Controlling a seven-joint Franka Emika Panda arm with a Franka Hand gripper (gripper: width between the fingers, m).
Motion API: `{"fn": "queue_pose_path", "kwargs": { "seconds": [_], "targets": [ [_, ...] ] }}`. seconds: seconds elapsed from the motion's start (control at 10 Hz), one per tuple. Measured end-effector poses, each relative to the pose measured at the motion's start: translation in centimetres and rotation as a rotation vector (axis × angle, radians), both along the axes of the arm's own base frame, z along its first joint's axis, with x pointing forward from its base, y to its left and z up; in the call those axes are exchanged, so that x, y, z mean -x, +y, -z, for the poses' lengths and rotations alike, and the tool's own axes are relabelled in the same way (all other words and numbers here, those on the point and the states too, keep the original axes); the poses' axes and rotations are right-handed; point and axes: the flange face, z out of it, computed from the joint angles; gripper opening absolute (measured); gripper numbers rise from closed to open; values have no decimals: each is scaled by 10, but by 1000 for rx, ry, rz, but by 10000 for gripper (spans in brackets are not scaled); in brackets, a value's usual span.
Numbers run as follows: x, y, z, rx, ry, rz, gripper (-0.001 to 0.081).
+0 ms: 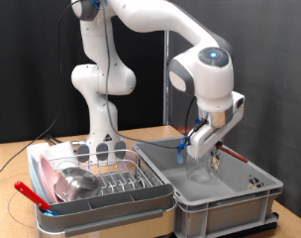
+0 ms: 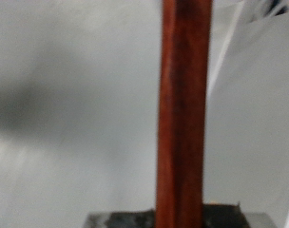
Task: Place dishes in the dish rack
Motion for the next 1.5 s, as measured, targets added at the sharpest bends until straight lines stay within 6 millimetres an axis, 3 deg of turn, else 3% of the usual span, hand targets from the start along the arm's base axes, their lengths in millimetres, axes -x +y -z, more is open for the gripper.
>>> {"fn": "queue_pose_path", "kwargs": {
  "seconds": [0.3, 0.4, 0.6, 1.0, 1.1, 1.3, 1.5],
  "targets": [
    [-9, -18, 7, -130, 301, -61, 81],
    [-14, -17, 8, -126, 251, -34, 80],
    [-21, -4, 4, -220, 181, 133, 80],
    [-38, -1, -33, -433, 260, 517, 80],
    [-35, -1, -30, -403, 257, 484, 80],
    [-25, 0, -27, -345, 453, 414, 80],
    [-30, -21, -20, -385, 669, 402, 80]
  ]
}}
